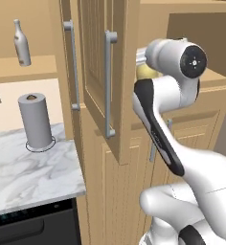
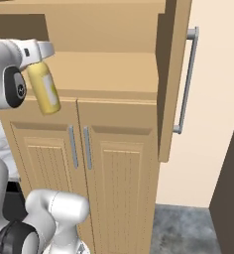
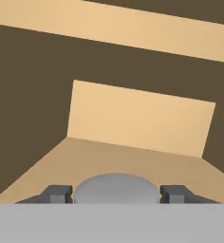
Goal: Sort all alcoholic drinks to one cabinet, and non-alcoholic drinks to the other.
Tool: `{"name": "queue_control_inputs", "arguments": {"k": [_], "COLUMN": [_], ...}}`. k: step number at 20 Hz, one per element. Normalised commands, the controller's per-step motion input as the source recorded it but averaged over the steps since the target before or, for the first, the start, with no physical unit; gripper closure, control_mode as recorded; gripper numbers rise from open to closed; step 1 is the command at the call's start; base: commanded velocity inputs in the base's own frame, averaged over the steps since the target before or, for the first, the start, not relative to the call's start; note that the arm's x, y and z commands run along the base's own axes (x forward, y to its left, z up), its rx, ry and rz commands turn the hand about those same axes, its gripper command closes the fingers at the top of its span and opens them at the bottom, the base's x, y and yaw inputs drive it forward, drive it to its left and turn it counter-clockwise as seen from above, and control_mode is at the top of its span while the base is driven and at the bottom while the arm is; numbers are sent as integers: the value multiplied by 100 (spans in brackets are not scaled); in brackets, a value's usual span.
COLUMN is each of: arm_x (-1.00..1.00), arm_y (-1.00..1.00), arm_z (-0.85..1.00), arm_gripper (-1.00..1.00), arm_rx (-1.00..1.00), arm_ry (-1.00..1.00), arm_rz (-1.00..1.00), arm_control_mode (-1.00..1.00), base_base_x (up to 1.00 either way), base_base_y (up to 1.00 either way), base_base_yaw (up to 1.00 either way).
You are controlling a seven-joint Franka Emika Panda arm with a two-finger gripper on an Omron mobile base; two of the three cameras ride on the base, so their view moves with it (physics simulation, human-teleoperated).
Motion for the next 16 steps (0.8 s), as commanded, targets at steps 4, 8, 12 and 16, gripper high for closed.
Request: {"name": "queue_control_inputs", "arguments": {"k": [4,8,12,16], "arm_x": [1,0,0,8], "arm_y": [15,21,19,3], "arm_z": [64,57,40,2], "arm_gripper": [100,100,100,100], "arm_rx": [0,0,1,8], "arm_ry": [-23,-24,-22,-18], "arm_rz": [4,5,4,3], "arm_control_mode": [-100,-100,-100,-100], "base_base_x": [0,0,0,0], "base_base_y": [0,0,0,0], "base_base_yaw": [0,0,0,0]}}
